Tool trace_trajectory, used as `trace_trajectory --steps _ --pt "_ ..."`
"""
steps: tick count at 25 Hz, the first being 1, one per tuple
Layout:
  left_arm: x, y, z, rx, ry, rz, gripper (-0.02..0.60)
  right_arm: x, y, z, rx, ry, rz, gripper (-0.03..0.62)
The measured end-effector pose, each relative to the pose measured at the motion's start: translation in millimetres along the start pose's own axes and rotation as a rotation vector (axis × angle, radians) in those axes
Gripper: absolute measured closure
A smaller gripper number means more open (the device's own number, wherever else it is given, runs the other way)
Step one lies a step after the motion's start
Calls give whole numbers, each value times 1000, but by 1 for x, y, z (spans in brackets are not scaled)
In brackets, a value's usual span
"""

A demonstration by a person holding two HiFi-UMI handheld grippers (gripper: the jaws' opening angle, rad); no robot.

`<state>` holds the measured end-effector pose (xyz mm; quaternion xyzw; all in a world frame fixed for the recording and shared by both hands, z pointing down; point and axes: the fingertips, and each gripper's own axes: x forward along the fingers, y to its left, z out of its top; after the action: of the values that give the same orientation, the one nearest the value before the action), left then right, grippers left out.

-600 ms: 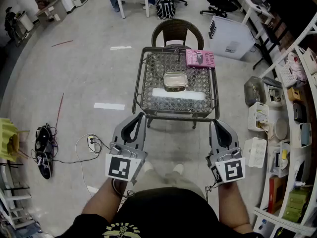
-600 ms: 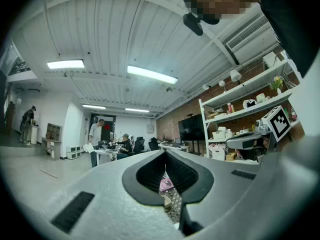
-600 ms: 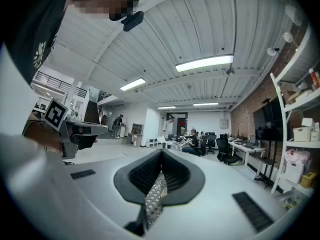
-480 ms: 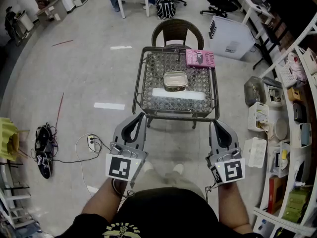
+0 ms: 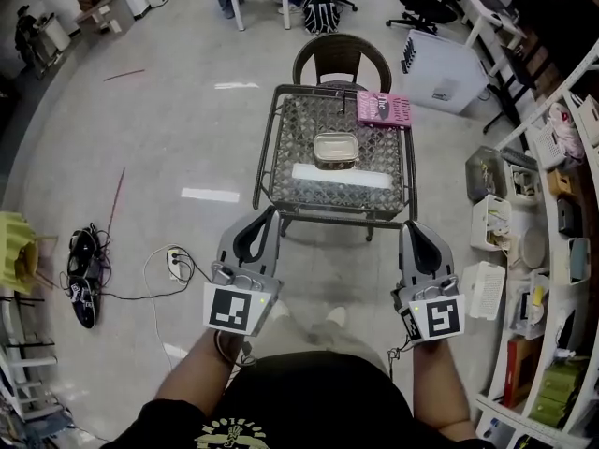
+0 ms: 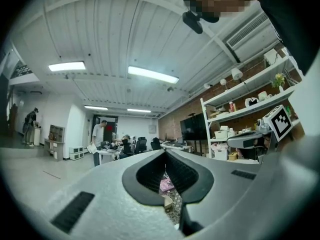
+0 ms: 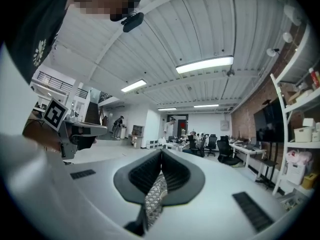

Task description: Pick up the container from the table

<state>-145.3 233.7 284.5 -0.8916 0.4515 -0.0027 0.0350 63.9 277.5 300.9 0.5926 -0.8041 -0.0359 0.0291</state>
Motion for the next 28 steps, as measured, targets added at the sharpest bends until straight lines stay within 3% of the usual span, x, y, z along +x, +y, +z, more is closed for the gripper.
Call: trace_trajectory --steps 9,20,28 --pt "23 -13 5 28 -11 27 572 6 -24 -1 1 -13 21 583" --pt "32 -28 10 36 -17 116 572 -1 -61 -7 24 -24 78 583" --pt "33 -38 13 62 -13 127 572 1 -68 -13 58 -27 97 583"
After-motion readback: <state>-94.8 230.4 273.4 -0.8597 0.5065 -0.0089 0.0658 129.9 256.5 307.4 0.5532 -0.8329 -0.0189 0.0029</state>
